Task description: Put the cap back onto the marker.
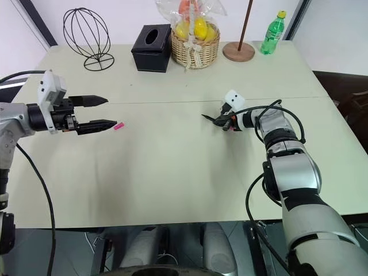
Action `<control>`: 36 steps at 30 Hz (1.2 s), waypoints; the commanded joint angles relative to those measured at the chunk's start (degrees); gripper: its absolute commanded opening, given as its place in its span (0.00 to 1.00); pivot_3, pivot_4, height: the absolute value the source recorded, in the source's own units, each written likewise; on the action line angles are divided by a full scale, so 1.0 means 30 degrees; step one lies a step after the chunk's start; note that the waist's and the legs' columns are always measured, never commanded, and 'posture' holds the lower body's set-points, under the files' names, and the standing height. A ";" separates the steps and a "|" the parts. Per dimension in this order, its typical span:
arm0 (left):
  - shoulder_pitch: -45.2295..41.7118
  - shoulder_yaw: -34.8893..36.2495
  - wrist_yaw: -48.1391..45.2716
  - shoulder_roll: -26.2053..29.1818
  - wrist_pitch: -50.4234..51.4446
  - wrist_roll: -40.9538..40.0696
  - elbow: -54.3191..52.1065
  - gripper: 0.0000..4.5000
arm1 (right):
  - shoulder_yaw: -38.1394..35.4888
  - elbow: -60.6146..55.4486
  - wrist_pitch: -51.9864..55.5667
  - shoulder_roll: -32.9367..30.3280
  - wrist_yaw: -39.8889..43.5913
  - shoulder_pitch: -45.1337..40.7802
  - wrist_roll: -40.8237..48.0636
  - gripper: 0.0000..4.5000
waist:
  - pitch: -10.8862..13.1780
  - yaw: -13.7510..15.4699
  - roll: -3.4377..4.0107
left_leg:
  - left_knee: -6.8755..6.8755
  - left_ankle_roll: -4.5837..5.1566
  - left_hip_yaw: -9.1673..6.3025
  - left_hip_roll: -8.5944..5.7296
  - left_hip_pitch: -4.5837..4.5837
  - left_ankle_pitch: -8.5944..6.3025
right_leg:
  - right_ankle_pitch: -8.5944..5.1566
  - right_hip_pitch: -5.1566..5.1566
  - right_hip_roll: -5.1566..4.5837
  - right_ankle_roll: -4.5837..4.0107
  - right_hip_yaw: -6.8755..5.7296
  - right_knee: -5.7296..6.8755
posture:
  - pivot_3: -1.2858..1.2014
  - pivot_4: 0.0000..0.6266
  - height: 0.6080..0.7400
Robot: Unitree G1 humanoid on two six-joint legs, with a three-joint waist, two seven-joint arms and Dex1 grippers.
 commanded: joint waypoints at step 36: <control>-0.1807 -0.0259 0.0691 -0.0137 -0.9204 0.5000 1.1180 1.00 | 0.1930 -1.5040 0.0456 -0.1408 0.5816 0.1340 0.0363 0.00 | 0.0014 0.0196 0.0023 | -0.0010 0.0000 0.0000 -0.0020 -0.0018 0.0000 | 0.0000 -0.0027 -0.0026 0.0001 -0.0019 0.0007 | 0.52 0.24 1.00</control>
